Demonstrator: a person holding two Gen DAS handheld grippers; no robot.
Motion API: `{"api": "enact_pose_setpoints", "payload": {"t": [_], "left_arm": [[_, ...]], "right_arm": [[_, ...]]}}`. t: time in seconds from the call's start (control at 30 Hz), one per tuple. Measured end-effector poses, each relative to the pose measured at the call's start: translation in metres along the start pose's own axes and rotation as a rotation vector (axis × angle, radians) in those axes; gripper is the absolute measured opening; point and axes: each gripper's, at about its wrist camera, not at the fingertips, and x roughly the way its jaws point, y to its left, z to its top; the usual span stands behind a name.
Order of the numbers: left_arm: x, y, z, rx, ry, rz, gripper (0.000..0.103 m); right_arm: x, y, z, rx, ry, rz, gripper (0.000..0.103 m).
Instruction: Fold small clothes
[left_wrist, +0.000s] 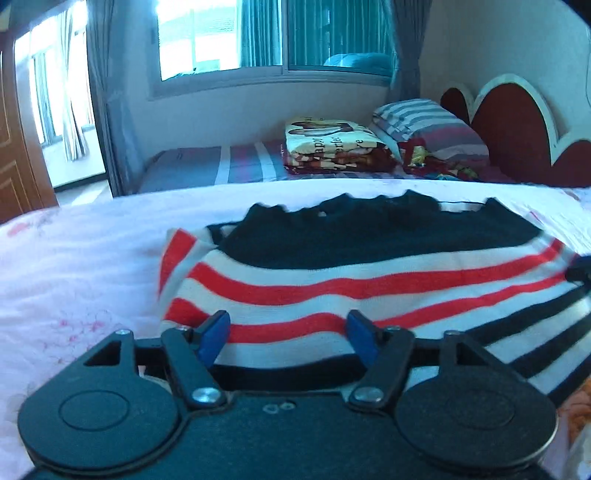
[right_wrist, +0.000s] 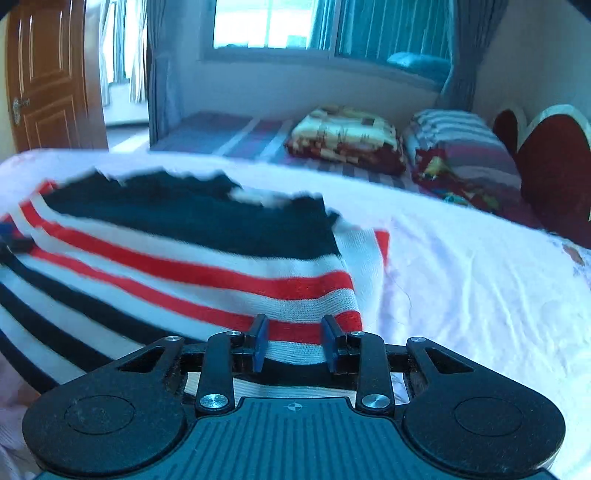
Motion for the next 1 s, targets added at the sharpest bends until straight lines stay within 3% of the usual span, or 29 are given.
{"api": "enact_pose_setpoints", "payload": {"t": [0.13,0.27,0.43,0.53,0.6,0.67,0.73,0.83,0.87,0.93,1.0], "left_arm": [[-0.021,-0.052,-0.005,0.064,-0.028,-0.073,0.068],[-0.019,-0.075,-0.024,0.130,-0.001,-0.054,0.070],[-0.040,-0.038,-0.050,0.110,0.005,-0.032,0.072],[-0.053,-0.007,-0.053,0.043,0.021,0.006,0.071],[-0.062,0.011,-0.047,0.015,-0.001,0.081,0.068],[-0.065,0.031,-0.044,-0.034,0.002,0.106,0.068],[-0.058,0.044,-0.043,-0.066,0.037,0.129,0.066],[-0.050,0.059,-0.047,-0.141,0.073,0.118,0.071],[-0.049,0.061,-0.049,-0.158,0.076,0.117,0.071],[-0.049,0.061,-0.052,-0.169,0.074,0.119,0.071],[-0.050,0.064,-0.055,-0.171,0.072,0.127,0.072]], "right_arm": [[-0.013,0.052,-0.008,-0.026,-0.006,0.130,0.031],[-0.012,0.090,-0.027,-0.098,0.019,0.108,0.031],[-0.032,0.063,-0.052,-0.083,0.037,0.082,0.031],[-0.051,0.048,-0.057,-0.059,0.062,0.062,0.031],[-0.068,0.031,-0.052,0.008,0.015,0.031,0.031],[-0.087,0.010,-0.053,0.107,-0.025,-0.008,0.031],[-0.083,-0.010,-0.053,0.182,-0.004,-0.035,0.031],[-0.071,-0.028,-0.057,0.265,0.046,-0.001,0.031],[-0.067,-0.030,-0.059,0.281,0.061,0.017,0.030],[-0.063,-0.032,-0.067,0.296,0.094,0.048,0.014],[-0.066,-0.028,-0.073,0.267,0.089,0.020,0.014]]}}
